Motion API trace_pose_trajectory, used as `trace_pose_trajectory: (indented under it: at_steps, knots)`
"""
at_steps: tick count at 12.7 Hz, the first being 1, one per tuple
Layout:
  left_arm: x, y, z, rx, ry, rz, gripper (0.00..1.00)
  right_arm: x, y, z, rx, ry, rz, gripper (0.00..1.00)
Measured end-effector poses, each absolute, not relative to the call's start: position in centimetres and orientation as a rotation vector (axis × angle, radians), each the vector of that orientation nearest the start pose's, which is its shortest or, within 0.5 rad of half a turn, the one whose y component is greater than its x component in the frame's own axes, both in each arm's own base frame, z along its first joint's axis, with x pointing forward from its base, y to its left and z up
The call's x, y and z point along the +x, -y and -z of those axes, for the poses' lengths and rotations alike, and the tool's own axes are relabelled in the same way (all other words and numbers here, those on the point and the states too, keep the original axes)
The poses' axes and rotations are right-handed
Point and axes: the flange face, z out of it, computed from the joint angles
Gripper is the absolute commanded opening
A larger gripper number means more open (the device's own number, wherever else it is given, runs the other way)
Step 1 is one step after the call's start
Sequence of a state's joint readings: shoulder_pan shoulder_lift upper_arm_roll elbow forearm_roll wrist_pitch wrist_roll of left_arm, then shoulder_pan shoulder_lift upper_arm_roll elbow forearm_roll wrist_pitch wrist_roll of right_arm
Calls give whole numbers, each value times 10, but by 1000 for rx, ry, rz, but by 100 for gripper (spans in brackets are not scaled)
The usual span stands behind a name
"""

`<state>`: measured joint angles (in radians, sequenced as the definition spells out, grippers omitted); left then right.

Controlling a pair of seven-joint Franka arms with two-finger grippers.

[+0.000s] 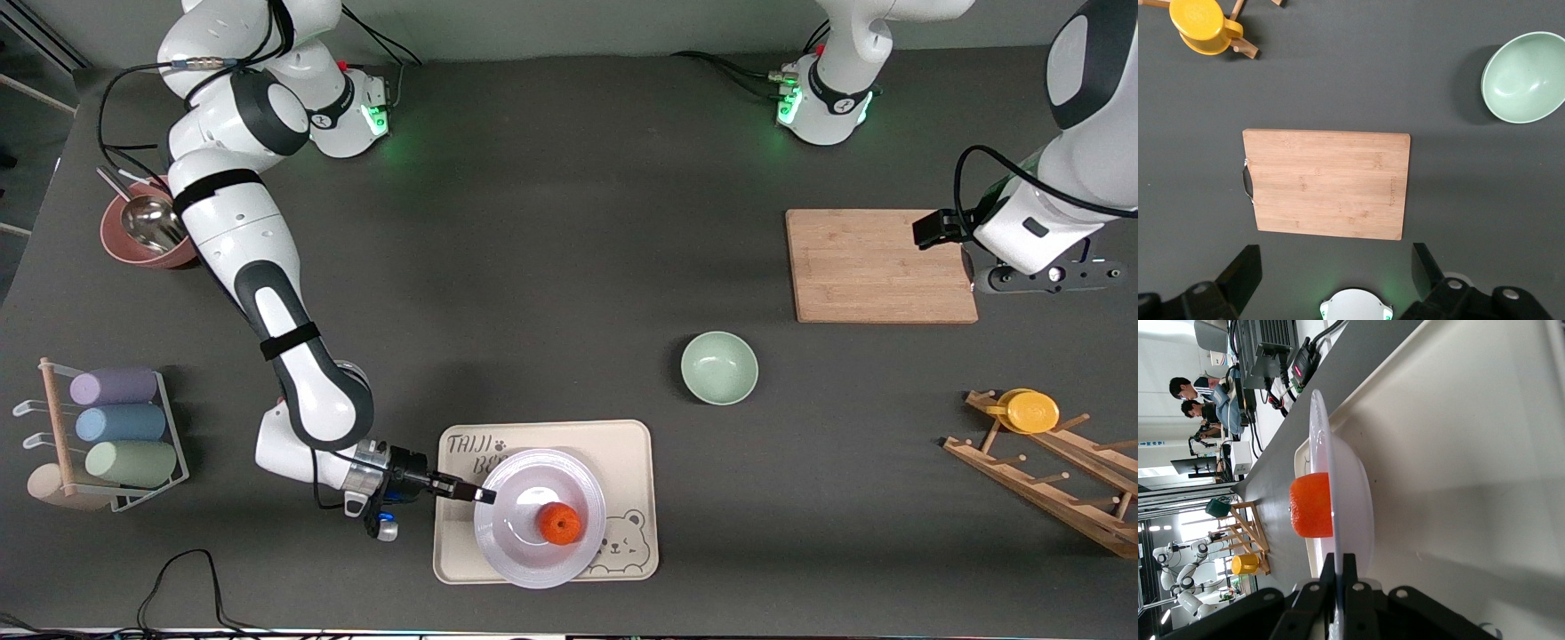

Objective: Place orange and plate with both arms

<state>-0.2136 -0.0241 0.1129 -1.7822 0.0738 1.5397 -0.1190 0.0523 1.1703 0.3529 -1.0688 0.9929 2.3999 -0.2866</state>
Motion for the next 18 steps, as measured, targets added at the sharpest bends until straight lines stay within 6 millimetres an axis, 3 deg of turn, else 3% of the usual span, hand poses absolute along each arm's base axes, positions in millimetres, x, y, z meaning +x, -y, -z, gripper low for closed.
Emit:
trace_pose_trajectory:
  at_steps: [3, 5, 8, 12, 15, 18]
  knots:
    - [529, 46, -535, -3029, 14, -324, 100, 762, -218, -154, -2202, -180, 166, 100]
    - [529, 47, -534, -3028, 13, -327, 100, 769, -217, -180, -2382, -37, 210, 100]
    - [529, 47, -534, -3028, 13, -328, 100, 771, -226, -242, -2623, 51, 177, 100]
    - [531, 47, -538, -3030, 14, -314, 100, 765, -211, -336, -2771, 204, 189, 100]
    - [531, 47, -538, -3029, 14, -316, 100, 736, -193, -402, -2909, 280, 138, 100]
    - [530, 47, -536, -3026, 14, -336, 100, 689, -170, -467, -3053, 334, 86, 100]
